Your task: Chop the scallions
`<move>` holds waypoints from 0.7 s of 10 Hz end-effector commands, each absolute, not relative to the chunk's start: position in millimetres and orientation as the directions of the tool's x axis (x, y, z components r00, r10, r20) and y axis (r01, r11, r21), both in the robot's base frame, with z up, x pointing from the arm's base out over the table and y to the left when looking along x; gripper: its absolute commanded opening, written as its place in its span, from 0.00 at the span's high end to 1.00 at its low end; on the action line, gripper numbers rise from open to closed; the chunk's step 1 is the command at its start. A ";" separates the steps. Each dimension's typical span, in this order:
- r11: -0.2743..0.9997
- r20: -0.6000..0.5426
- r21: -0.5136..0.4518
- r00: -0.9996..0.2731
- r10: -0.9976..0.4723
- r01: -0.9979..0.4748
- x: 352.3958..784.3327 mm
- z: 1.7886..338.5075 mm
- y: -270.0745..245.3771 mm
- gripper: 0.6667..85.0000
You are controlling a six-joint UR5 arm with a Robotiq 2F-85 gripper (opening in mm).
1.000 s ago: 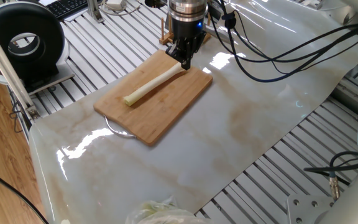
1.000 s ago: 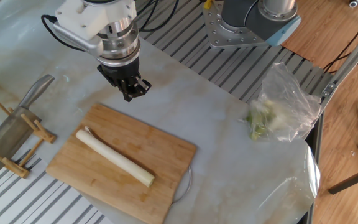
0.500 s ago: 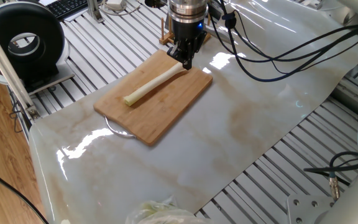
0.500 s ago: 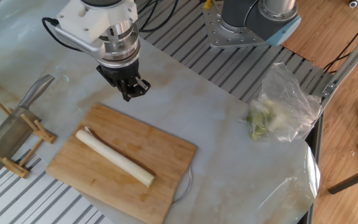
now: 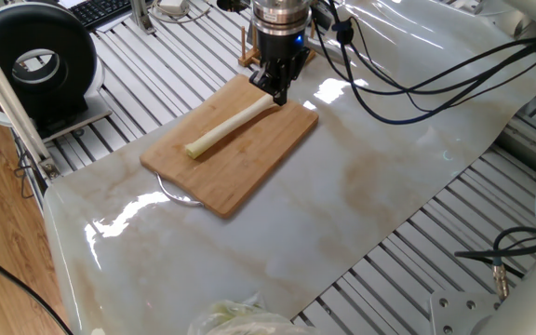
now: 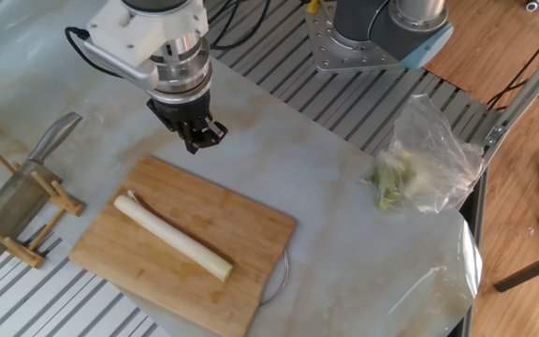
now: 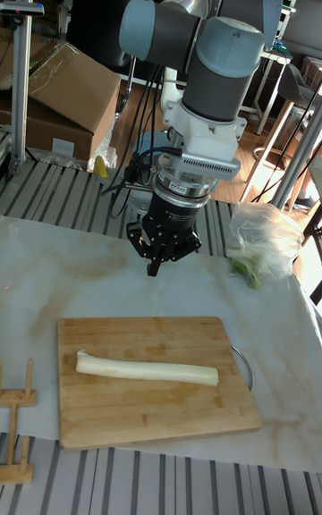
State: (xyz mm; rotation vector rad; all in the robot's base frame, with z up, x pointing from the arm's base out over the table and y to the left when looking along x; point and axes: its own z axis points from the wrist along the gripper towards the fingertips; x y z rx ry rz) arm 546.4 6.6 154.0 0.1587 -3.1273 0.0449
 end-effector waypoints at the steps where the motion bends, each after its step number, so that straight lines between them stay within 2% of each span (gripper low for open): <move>1: 0.995 -0.005 -0.037 -0.996 -0.095 -0.094 549.5 151.9 9.5 0.99; 7: 0.996 -0.031 0.011 -0.996 -0.085 -0.085 553.5 150.1 30.7 0.99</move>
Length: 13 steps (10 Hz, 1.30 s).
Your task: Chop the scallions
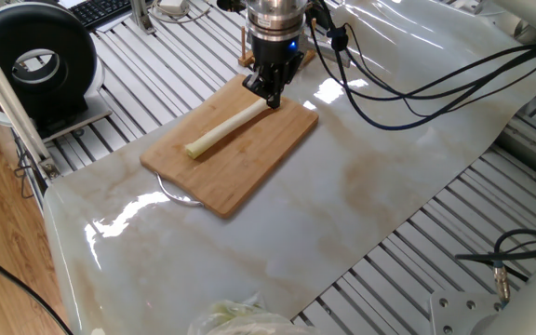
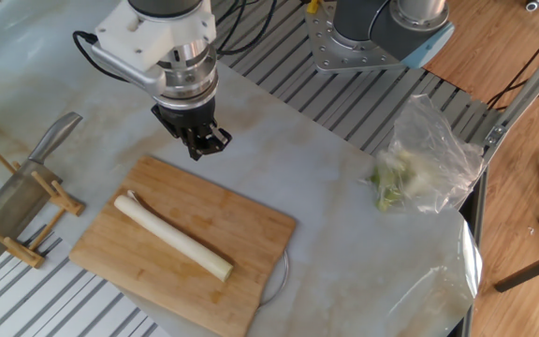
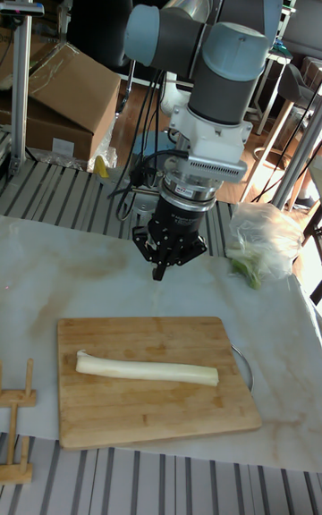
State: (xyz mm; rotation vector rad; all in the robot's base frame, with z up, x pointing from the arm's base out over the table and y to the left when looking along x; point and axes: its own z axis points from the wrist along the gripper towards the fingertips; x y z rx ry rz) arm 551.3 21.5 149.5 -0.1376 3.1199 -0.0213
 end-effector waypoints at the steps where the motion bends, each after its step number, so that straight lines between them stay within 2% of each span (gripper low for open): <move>1: 0.996 -0.030 0.018 -0.996 -0.085 -0.085 552.9 149.7 33.3 0.99; 3: 0.994 -0.025 0.065 -0.996 -0.088 -0.090 550.3 149.3 46.2 0.99; 8: 0.992 -0.013 0.095 -0.996 -0.084 -0.085 546.8 149.8 53.3 0.99; 13: 0.994 -0.014 0.075 -0.997 -0.077 -0.077 549.1 151.9 42.9 0.99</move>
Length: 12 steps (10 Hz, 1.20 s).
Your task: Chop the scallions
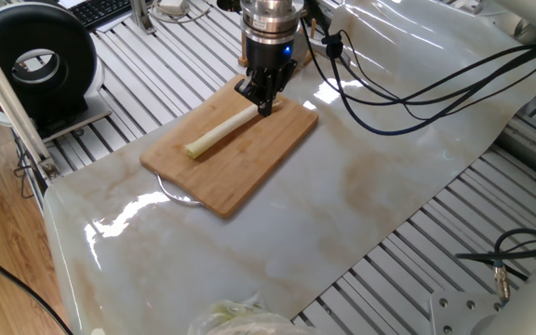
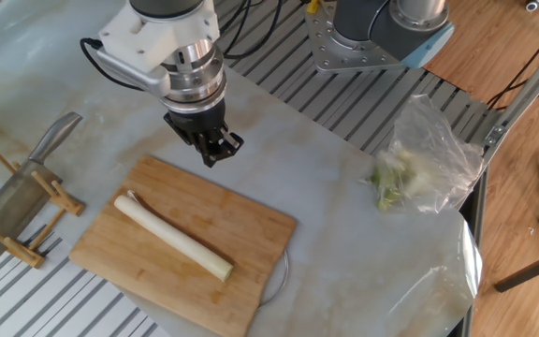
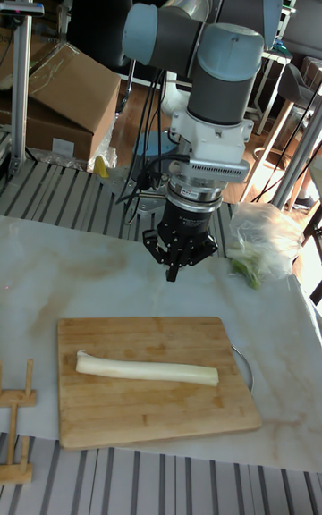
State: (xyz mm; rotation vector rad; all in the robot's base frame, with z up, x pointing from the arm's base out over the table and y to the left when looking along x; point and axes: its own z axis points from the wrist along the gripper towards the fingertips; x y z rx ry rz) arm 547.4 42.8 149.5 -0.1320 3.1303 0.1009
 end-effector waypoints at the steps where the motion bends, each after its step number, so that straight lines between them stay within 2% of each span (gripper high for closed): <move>1: 0.994 -0.020 0.076 -0.997 -0.075 -0.076 550.8 152.0 43.2 0.99; 12: 0.994 -0.042 0.090 -0.997 -0.060 -0.064 556.1 150.7 47.1 0.99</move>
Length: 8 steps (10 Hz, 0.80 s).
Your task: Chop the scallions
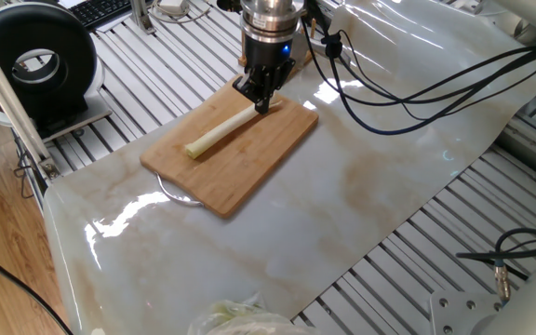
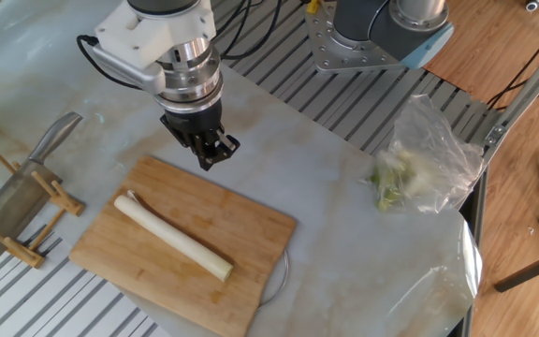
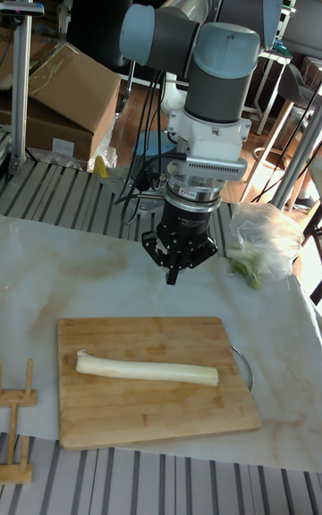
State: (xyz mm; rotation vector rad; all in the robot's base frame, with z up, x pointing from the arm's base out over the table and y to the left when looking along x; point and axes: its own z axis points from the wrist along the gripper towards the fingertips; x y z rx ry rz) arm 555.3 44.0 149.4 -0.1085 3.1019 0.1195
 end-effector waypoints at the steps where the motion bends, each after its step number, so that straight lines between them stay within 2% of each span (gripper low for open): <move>1: 0.994 -0.041 0.089 -0.997 -0.060 -0.064 556.1 150.7 46.7 0.99; 8: 0.994 -0.043 0.092 -0.997 -0.062 -0.065 556.5 150.4 47.0 0.99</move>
